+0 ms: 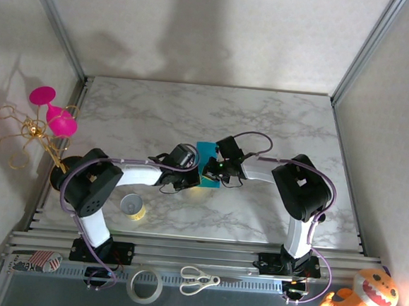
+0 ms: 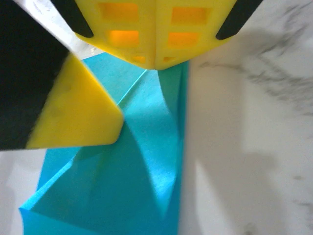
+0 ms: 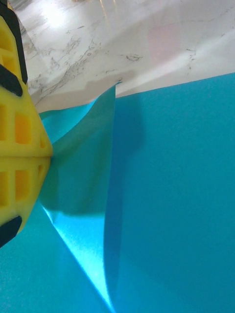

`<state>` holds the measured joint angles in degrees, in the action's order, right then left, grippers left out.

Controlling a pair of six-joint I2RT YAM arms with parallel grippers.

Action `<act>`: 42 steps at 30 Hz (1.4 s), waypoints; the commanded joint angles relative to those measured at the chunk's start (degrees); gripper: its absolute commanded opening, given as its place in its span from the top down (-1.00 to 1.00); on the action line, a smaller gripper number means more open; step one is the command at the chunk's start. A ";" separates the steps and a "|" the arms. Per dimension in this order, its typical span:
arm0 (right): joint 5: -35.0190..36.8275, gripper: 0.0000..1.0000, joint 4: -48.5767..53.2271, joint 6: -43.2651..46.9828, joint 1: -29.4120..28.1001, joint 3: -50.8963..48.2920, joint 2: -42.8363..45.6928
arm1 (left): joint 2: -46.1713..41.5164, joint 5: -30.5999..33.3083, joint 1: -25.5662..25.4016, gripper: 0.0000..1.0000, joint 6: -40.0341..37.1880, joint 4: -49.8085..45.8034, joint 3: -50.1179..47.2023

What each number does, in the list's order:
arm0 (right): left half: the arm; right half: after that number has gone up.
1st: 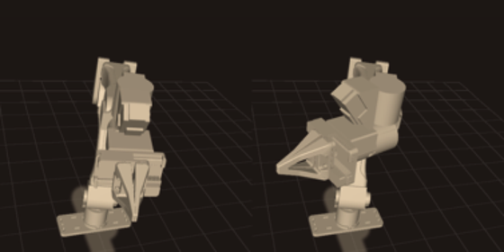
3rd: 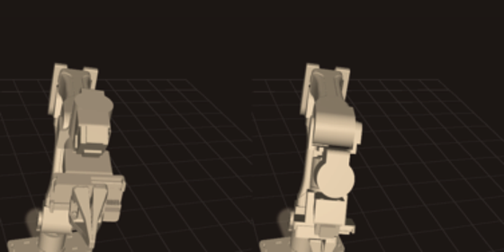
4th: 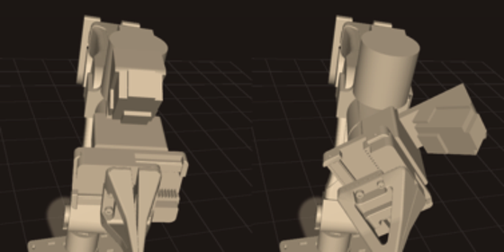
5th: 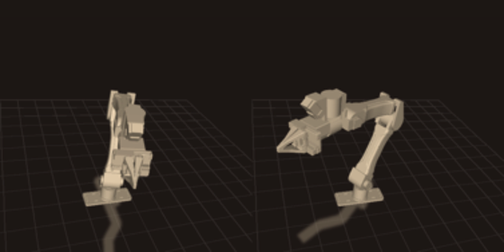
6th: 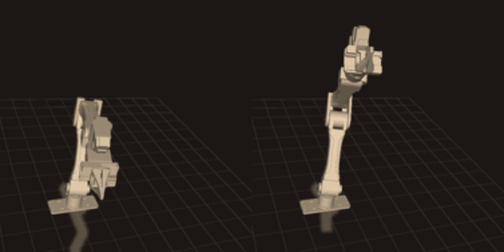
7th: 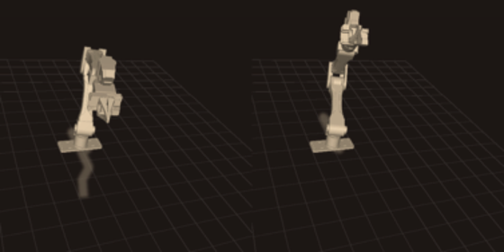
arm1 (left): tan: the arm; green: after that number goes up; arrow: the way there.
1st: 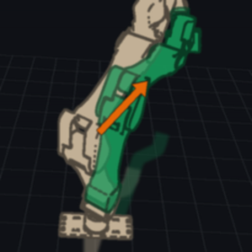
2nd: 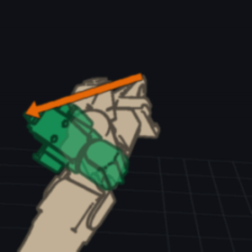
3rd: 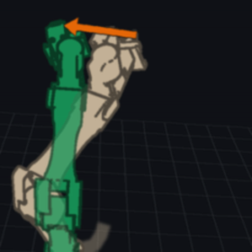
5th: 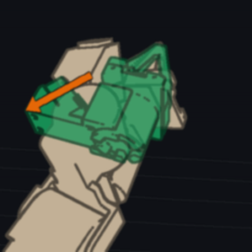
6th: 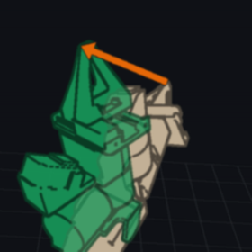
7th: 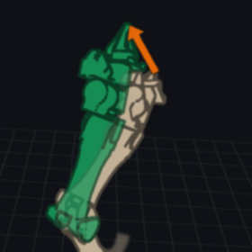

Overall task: Fold a paper plane with a square sheet of paper (pick it up from the middle)
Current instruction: Fold the triangle a second time at the center of the table.

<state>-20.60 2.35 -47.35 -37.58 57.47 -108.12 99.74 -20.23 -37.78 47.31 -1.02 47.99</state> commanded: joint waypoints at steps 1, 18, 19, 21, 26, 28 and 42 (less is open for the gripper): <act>5.21 1.00 6.17 0.36 0.49 -1.08 -3.68 | -2.67 3.92 1.07 0.94 -4.13 -14.62 -2.77; 4.51 1.00 5.27 0.59 0.49 -1.05 -3.42 | -1.44 -2.01 1.40 0.92 5.29 4.27 1.02; 4.34 1.00 5.05 0.60 0.49 -1.11 -3.42 | -0.78 -1.92 1.29 0.92 5.17 4.04 1.11; 3.95 1.00 4.55 0.51 0.49 -1.13 -3.35 | 0.41 -1.75 1.22 0.93 5.16 3.67 1.07; 2.97 1.00 2.86 0.68 0.55 -1.40 -2.21 | 1.99 0.04 1.13 0.94 3.99 2.78 -0.11; 2.85 1.00 2.97 0.67 0.67 -0.73 -0.60 | 2.12 1.76 1.04 0.98 3.69 1.81 -1.19; 0.83 1.00 0.26 4.55 -0.91 0.61 -1.55 | 1.95 3.61 0.95 1.00 2.69 -2.01 -2.11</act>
<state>-20.64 2.09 -44.69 -37.98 57.54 -107.90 100.53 -20.69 -36.34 51.03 3.22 47.13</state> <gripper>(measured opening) 0.063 0.047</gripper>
